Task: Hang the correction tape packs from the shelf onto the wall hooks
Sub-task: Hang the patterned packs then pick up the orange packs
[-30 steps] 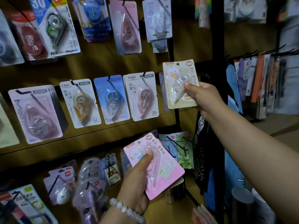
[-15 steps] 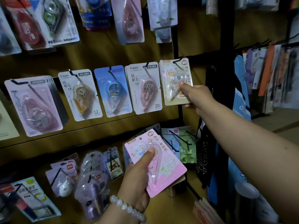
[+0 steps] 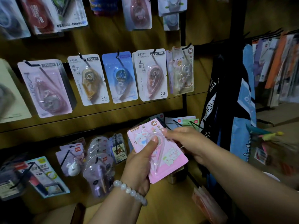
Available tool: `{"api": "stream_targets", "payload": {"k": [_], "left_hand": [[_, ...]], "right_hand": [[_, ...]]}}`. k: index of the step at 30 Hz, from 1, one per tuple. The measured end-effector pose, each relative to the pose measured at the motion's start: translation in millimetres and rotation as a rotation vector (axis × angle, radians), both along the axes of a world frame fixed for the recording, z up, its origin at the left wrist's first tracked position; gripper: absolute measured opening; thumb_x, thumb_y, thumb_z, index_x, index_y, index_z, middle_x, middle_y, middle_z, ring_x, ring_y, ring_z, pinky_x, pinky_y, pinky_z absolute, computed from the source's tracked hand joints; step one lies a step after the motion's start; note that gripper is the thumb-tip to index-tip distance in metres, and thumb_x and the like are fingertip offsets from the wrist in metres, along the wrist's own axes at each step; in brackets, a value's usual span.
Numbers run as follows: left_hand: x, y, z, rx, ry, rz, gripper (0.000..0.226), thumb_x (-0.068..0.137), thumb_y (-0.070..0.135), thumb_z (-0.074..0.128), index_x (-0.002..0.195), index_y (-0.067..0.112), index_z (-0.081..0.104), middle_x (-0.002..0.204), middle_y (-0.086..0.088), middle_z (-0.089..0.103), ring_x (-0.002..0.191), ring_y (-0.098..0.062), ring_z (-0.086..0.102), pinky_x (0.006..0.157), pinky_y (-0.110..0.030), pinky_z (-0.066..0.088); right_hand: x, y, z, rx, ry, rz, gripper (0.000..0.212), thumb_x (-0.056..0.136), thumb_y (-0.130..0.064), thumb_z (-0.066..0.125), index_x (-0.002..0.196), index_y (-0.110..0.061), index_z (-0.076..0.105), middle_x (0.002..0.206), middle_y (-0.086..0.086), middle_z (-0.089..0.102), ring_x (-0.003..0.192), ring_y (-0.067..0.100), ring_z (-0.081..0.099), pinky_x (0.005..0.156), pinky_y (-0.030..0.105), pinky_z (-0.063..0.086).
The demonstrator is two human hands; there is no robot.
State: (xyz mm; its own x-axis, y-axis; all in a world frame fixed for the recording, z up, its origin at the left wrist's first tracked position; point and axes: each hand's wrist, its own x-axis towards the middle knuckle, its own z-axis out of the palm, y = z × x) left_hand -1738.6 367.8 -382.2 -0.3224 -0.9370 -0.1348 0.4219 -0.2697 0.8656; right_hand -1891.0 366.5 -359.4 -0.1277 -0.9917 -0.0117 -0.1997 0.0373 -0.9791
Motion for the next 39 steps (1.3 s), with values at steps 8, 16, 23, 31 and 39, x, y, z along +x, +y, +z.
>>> {"api": "stream_targets", "payload": {"k": [8, 16, 23, 31, 39], "left_hand": [[3.5, 4.0, 2.8, -0.009, -0.058, 0.015, 0.047, 0.08, 0.043, 0.067, 0.111, 0.008, 0.069, 0.097, -0.018, 0.076, 0.085, -0.034, 0.075, 0.063, -0.039, 0.061], [3.8, 5.6, 3.3, 0.079, -0.03, 0.059, 0.034, 0.098, 0.032, 0.051, 0.113, 0.006, 0.067, 0.097, -0.02, 0.076, 0.082, -0.036, 0.074, 0.062, -0.039, 0.06], [0.7, 10.7, 12.0, 0.141, 0.059, 0.063, 0.031, 0.1, 0.026, 0.05, 0.111, 0.002, 0.067, 0.097, -0.026, 0.074, 0.072, -0.038, 0.074, 0.047, -0.042, 0.058], [-0.7, 12.8, 13.9, 0.157, 0.022, 0.046, 0.032, 0.098, 0.03, 0.052, 0.105, 0.004, 0.07, 0.094, -0.025, 0.075, 0.078, -0.041, 0.073, 0.061, -0.041, 0.058], [2.1, 8.2, 11.2, 0.168, 0.037, 0.051, 0.03, 0.098, 0.028, 0.052, 0.106, 0.005, 0.07, 0.095, -0.024, 0.075, 0.078, -0.04, 0.074, 0.055, -0.039, 0.059]], "right_hand": [[5.1, 5.5, -6.4, 0.013, -0.12, 0.02, 0.019, 0.079, -0.016, 0.075, 0.087, -0.004, 0.063, 0.081, 0.016, 0.073, 0.066, 0.026, 0.068, 0.067, 0.031, 0.053], [-18.5, 5.0, -0.7, -0.064, -0.248, -0.097, 0.009, 0.084, -0.011, 0.067, 0.085, -0.002, 0.065, 0.081, 0.015, 0.074, 0.064, 0.026, 0.07, 0.059, 0.028, 0.054], [-48.6, 4.6, 51.9, -0.377, -0.298, -0.244, 0.012, 0.088, -0.017, 0.065, 0.095, -0.008, 0.069, 0.086, 0.01, 0.075, 0.074, 0.023, 0.071, 0.064, 0.03, 0.055], [-67.7, -13.8, 124.5, -0.596, -0.279, -0.338, 0.005, 0.09, -0.019, 0.064, 0.092, -0.015, 0.067, 0.092, 0.004, 0.074, 0.081, 0.017, 0.072, 0.071, 0.03, 0.059], [-71.3, -33.6, 118.6, -0.532, -0.287, -0.4, 0.01, 0.09, -0.019, 0.064, 0.096, -0.011, 0.067, 0.092, 0.005, 0.073, 0.079, 0.018, 0.07, 0.067, 0.028, 0.058]]}}
